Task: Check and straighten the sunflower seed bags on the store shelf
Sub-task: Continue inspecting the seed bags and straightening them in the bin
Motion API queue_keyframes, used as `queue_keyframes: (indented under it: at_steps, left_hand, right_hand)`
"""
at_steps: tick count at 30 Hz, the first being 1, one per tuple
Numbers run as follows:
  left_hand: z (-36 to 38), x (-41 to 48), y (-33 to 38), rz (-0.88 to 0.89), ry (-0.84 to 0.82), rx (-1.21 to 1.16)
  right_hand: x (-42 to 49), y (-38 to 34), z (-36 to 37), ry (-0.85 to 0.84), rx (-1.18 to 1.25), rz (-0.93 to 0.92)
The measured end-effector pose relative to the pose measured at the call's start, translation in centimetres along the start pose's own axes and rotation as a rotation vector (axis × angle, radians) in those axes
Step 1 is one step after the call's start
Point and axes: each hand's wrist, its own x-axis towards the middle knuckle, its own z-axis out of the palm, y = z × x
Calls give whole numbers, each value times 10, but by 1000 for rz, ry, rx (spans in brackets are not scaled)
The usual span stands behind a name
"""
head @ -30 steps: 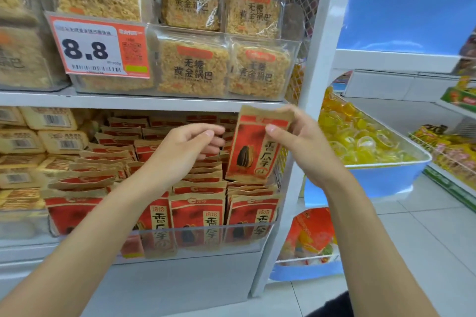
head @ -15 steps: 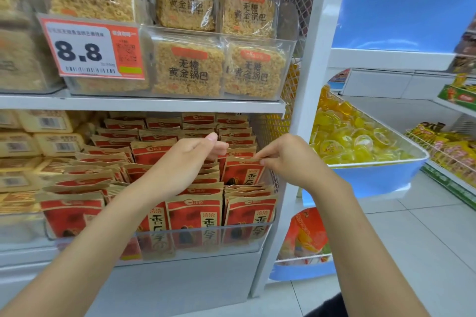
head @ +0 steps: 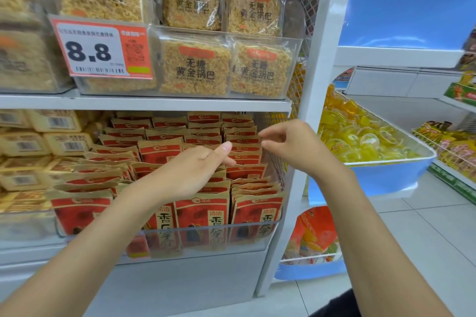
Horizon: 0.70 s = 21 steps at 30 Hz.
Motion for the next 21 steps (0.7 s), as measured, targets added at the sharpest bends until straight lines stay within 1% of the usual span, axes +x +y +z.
queue_keyframes:
  at_steps: [3,6,8,11,13,15,17,18,19,21]
  left_hand:
    - [-1,-2,-1,-13,-24,13]
    - [2,-5,0,-1,-22,70]
    - [3,-6,0,5,-17,121]
    - [4,-5,-2,29,-14,149]
    - [5,-5,-2,44,-17,178]
    - [4,-5,-2,48,-18,161]
    - [2,-7,-2,71,23,13]
    - [0,-8,-2,92,80,-92]
    - [-3,-9,-2,114,173,-189]
    - [-13,-10,-2,133,405,-330]
  right_hand:
    - [8,1,18,-67,-171,30]
    - [10,2,25,-2,-248,12]
    - [10,3,25,10,-293,-14]
    - [10,5,27,16,-277,-34]
    - [8,3,22,129,-245,-85]
    - [2,-6,8,293,-169,-160]
    - [-8,-20,-12,406,-35,-221]
    - [-14,-28,-21,459,35,-259]
    - [-19,-36,-29,528,104,-302]
    - [-27,-49,-38,700,255,-367]
